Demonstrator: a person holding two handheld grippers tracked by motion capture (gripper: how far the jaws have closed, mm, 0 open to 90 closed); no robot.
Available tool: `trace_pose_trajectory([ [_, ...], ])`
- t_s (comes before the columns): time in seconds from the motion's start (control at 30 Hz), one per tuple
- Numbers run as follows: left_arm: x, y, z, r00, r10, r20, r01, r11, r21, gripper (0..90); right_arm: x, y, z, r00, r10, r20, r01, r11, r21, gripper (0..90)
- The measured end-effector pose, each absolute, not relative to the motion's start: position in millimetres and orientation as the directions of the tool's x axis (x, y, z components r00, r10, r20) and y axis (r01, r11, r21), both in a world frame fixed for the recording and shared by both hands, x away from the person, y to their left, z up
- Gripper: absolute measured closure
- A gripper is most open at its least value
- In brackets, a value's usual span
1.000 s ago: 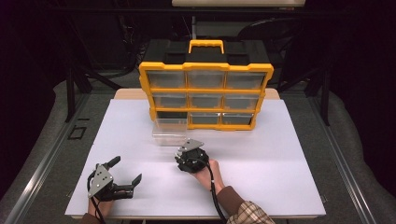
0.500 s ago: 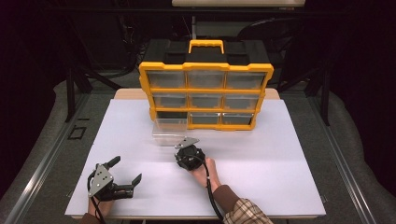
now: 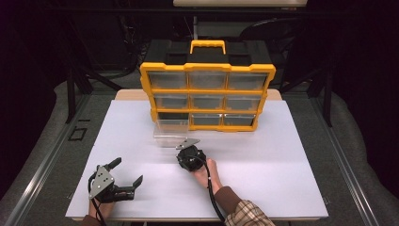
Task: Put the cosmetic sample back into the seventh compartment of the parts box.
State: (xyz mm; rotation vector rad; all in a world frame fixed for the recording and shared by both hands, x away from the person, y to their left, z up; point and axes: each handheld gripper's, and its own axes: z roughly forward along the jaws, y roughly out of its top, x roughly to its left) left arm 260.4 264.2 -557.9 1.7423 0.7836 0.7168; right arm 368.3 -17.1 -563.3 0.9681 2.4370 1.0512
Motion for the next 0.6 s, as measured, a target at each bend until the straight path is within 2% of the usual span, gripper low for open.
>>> trace_pose_trajectory([
  [0.6, 260.2, 264.4, -557.8, 0.605, 0.790, 0.097, 0.161, -0.241, 0.957, 0.1, 361.3, -24.2, -549.2, -0.731, 0.682, -0.015, 0.443, 0.491, 0.750, 80.6],
])
